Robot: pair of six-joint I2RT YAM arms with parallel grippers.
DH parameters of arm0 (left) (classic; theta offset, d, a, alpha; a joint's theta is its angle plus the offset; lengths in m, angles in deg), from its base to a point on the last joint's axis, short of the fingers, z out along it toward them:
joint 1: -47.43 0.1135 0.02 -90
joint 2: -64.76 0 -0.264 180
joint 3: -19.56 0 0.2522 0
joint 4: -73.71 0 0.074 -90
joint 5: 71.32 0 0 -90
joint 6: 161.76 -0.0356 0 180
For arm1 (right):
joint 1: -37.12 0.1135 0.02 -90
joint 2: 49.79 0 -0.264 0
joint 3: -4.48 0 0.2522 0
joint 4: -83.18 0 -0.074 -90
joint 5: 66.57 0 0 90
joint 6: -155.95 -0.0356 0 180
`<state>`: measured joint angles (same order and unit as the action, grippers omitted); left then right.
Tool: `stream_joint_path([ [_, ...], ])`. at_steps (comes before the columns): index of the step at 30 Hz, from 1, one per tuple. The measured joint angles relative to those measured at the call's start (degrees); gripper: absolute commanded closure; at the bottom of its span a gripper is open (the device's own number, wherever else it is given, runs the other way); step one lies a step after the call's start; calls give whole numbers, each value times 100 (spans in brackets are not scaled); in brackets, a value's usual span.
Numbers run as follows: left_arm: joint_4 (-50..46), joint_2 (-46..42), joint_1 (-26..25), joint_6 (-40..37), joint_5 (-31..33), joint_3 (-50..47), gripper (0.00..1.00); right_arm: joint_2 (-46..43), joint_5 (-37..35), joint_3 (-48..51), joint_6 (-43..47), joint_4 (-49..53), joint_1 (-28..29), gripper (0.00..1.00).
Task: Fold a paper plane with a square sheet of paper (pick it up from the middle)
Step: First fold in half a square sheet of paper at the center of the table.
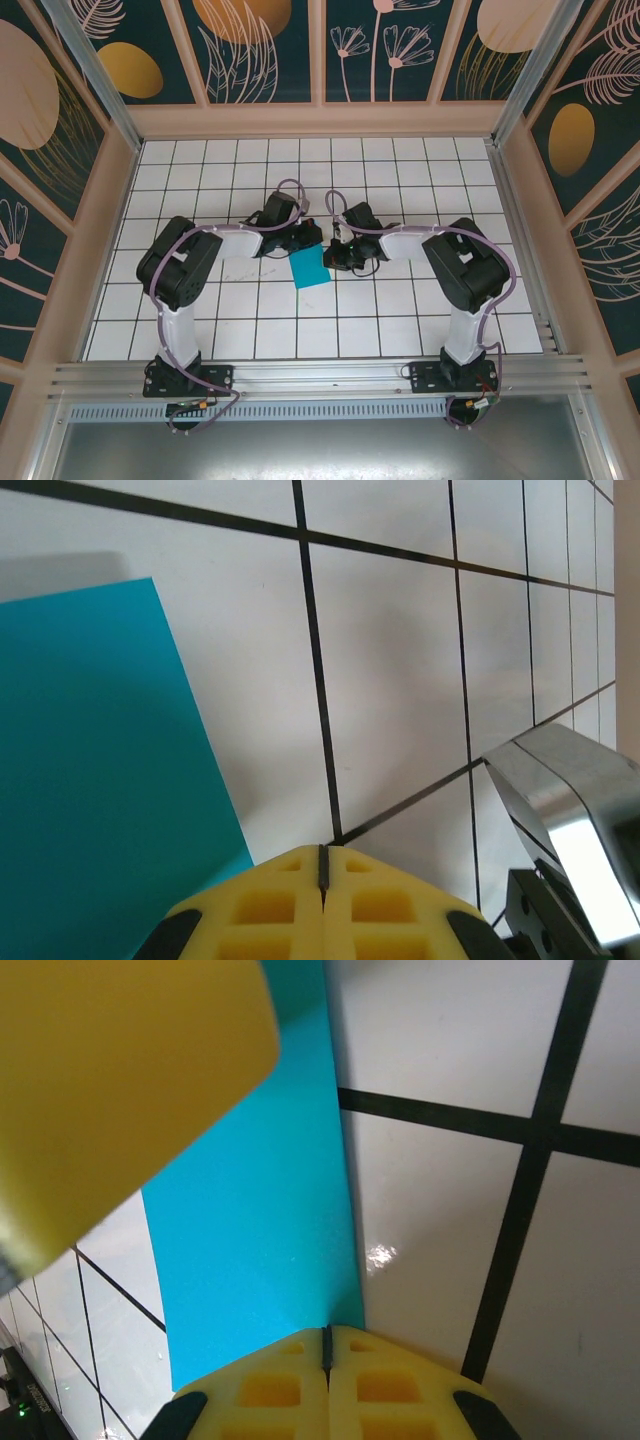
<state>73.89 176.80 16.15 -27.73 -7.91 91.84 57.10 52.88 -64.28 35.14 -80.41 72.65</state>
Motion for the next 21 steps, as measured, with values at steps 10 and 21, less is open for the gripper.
stream_joint_path([
  [10, -680, 496, 0, -702, 114, 636, 100, -11, 15, 59, 216, -57, -2, 100],
  [21, -1119, 549, -22, -1117, 256, 905, 100, -420, 15, 603, 424, -127, -2, 100],
])
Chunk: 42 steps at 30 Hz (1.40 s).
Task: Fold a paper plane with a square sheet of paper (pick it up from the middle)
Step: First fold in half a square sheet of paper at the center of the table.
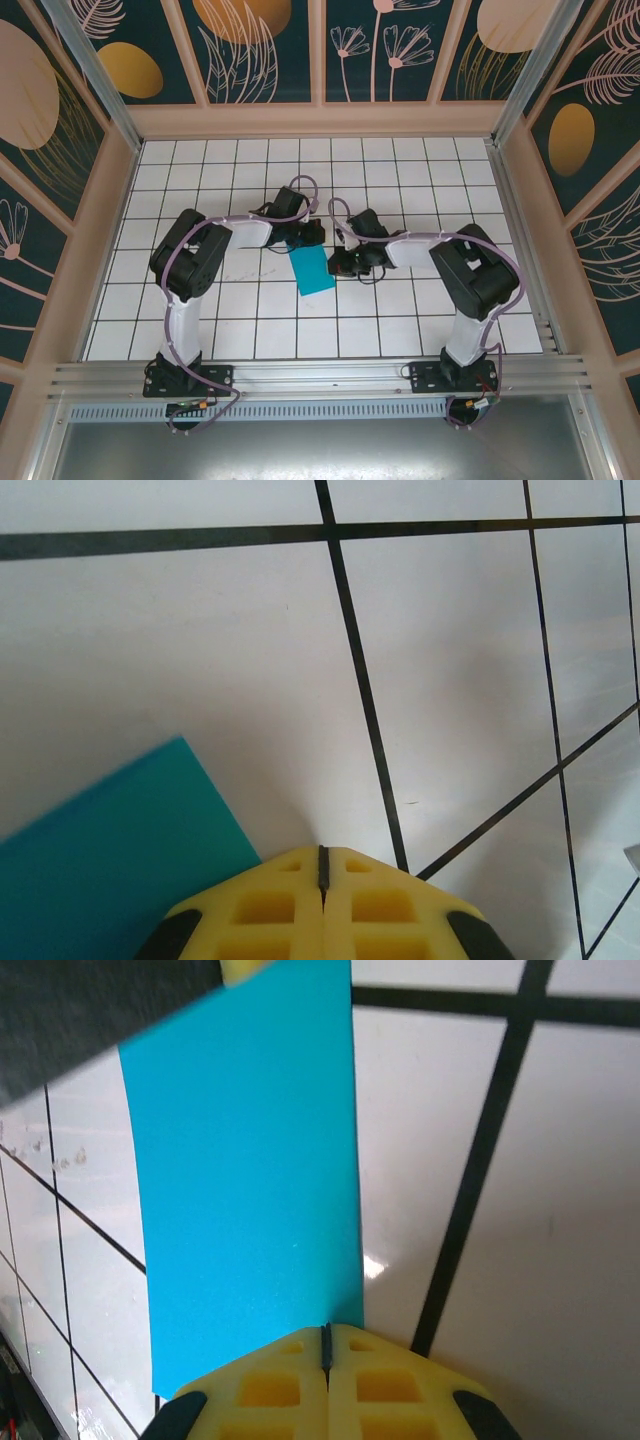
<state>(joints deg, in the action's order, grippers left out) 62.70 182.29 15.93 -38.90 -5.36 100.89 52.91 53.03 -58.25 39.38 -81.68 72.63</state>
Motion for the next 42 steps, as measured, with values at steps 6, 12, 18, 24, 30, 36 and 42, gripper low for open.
stream_joint_path([
  [6, 4, 52, 66, -144, -168, 37, 100, -199, -2, 247, 61, -22, 0, 100],
  [12, 96, 66, 105, -352, -271, -2, 100, -321, 0, 407, 72, -63, 0, 100],
  [18, 166, 66, 125, -533, -308, -28, 100, -402, 4, 525, 72, -105, 0, 100],
  [24, 278, 66, 219, -754, -175, -28, 100, -420, 2, 553, 72, -116, 2, 100],
  [30, 479, 66, 588, -1001, 286, -28, 100, -457, 24, 584, 70, -52, 2, 100],
  [36, 461, 68, 625, -1130, 503, 52, 100, -483, 28, 590, 55, 9, 15, 100],
  [42, 402, -201, 623, -894, 800, 107, 87, -557, 22, 577, -229, 149, 94, 100],
])
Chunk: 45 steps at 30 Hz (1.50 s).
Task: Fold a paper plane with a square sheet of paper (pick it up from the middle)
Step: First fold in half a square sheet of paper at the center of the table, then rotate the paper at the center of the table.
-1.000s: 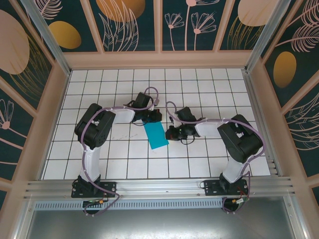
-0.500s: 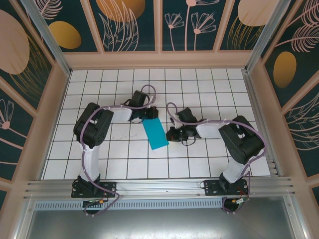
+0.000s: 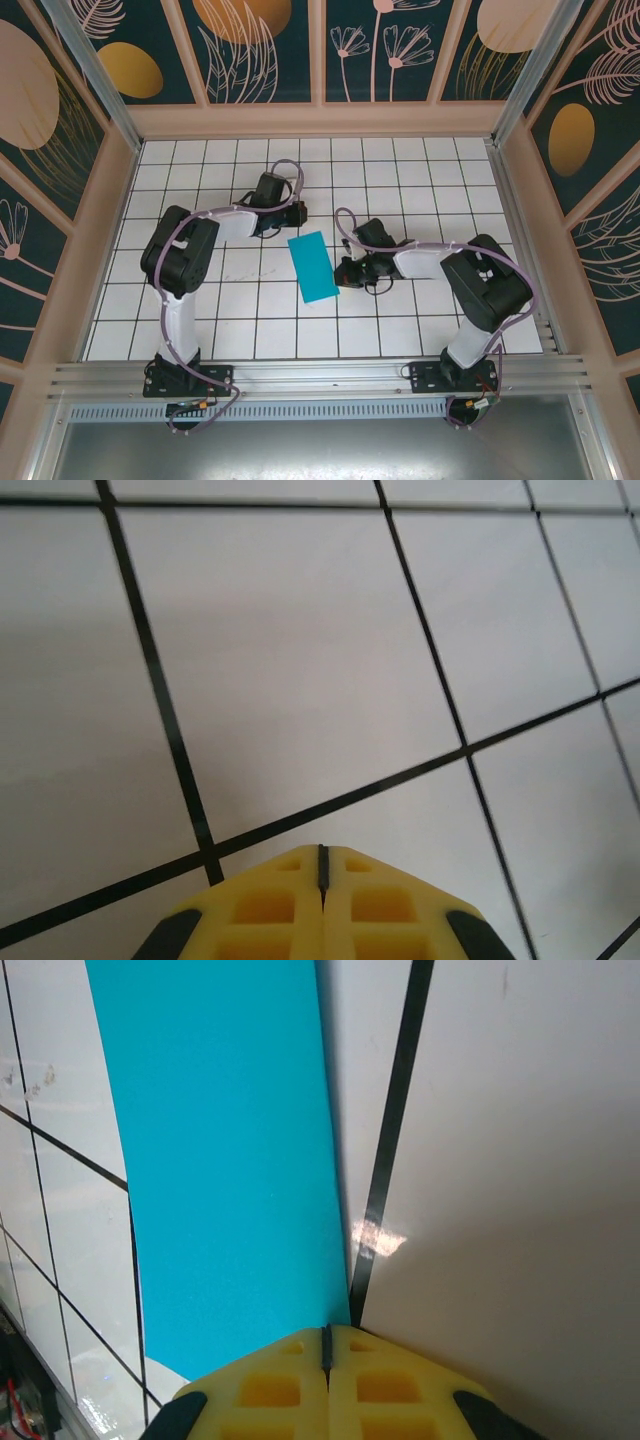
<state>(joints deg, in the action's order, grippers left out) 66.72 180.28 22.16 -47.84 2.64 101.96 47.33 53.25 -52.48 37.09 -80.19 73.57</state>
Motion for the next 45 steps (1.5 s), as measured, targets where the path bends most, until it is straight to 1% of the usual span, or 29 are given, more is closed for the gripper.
stream_joint_path([
  [1, -9, -127, 0, 66, 76, -31, 83, -28, 4, 2, -81, 61, 35, 100],
  [3, -35, -520, -2, 289, 341, -160, 69, -90, 20, 2, -280, 173, 116, 100],
  [8, -33, -1709, 0, 896, 960, -772, 37, -321, -136, -175, -592, 271, 160, 100],
  [12, -44, -2533, 0, 1373, 1259, -1432, 21, -120, -391, -807, -629, 214, 114, 99],
  [17, -212, -3117, 0, 1786, 1401, -2124, 3, 612, -678, -1556, -625, 46, 72, 92],
  [22, -275, -3589, 0, 1993, 1349, -2695, 1, 1274, -791, -2026, -621, 35, 26, 89],
  [26, -256, -3694, 0, 2096, 1110, -2907, 1, 1635, -778, -2184, -627, 11, -66, 88],
  [27, -232, -3694, 0, 2140, 1014, -2953, 2, 1655, -741, -2212, -632, 17, -92, 88],
  [30, -98, -3692, 0, 2291, 708, -3115, 1, 1665, -938, -2251, -734, 26, -140, 87],
  [32, 22, -3692, 0, 2424, 516, -3241, 1, 1665, -1062, -2256, -901, 33, -170, 87],
  [36, 243, -3692, -20, 2761, 142, -3521, 2, 1631, -1093, -2155, -1283, -120, -319, 86],
  [40, 389, -3692, -175, 3101, -96, -3742, 2, 1517, -1163, -2072, -1394, -140, -387, 81],
  [45, 472, -3689, -549, 3447, -258, -3836, 1, 1163, -1377, -2059, -1294, 125, -413, 67],
])
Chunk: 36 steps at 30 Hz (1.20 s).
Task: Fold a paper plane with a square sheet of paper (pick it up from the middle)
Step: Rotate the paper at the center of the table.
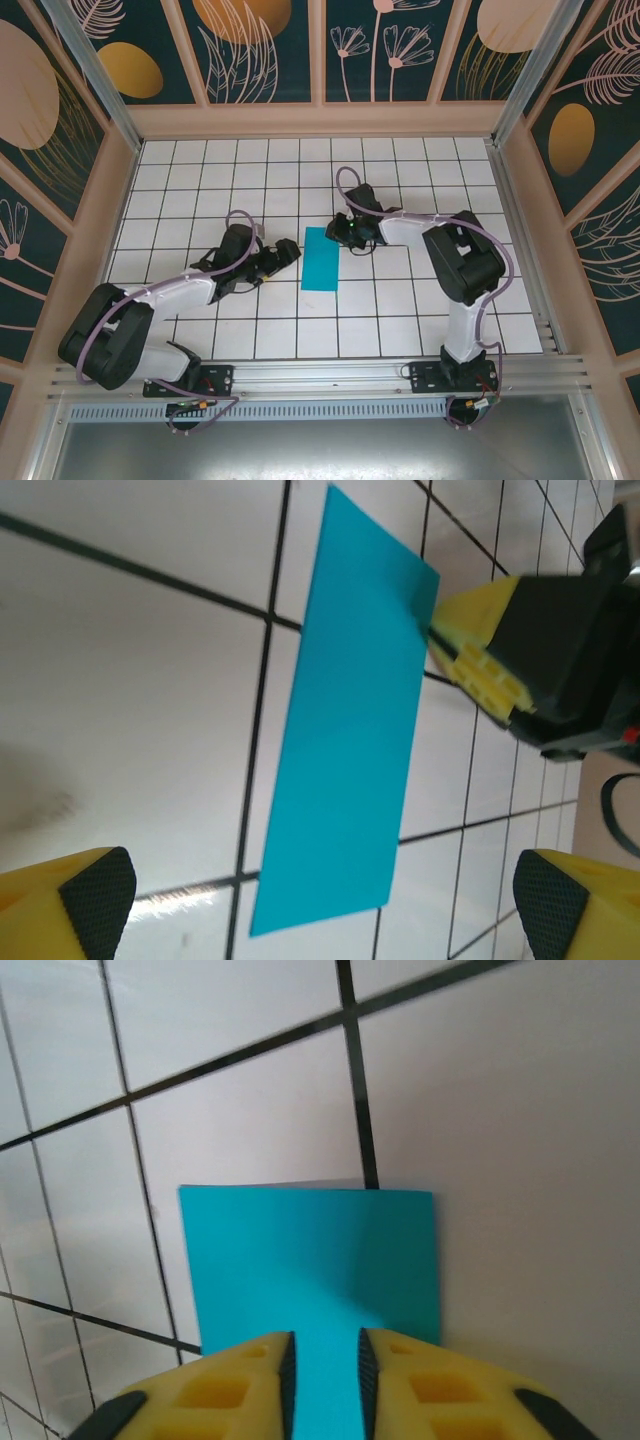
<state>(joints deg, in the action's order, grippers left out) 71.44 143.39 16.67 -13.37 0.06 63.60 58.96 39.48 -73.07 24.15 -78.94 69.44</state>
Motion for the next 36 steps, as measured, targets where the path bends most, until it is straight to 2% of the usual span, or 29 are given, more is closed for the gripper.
stream_joint_path([
  [4, 146, 48, -225, 221, -72, -2, 1, -459, -127, 105, 140, 153, 92, 65],
  [7, 236, 181, -345, 365, -120, -2, 5, -621, -142, 177, 214, 247, 240, 64],
  [18, 238, 555, -601, 723, -223, 22, 29, -212, 33, 192, 356, 337, 350, 73],
  [29, 238, 623, -645, 791, -221, 48, 34, 146, 210, -240, 551, 229, -42, 78],
  [36, 238, 664, -645, 796, -240, 107, 39, 501, 225, -350, 592, 129, -72, 81],
])
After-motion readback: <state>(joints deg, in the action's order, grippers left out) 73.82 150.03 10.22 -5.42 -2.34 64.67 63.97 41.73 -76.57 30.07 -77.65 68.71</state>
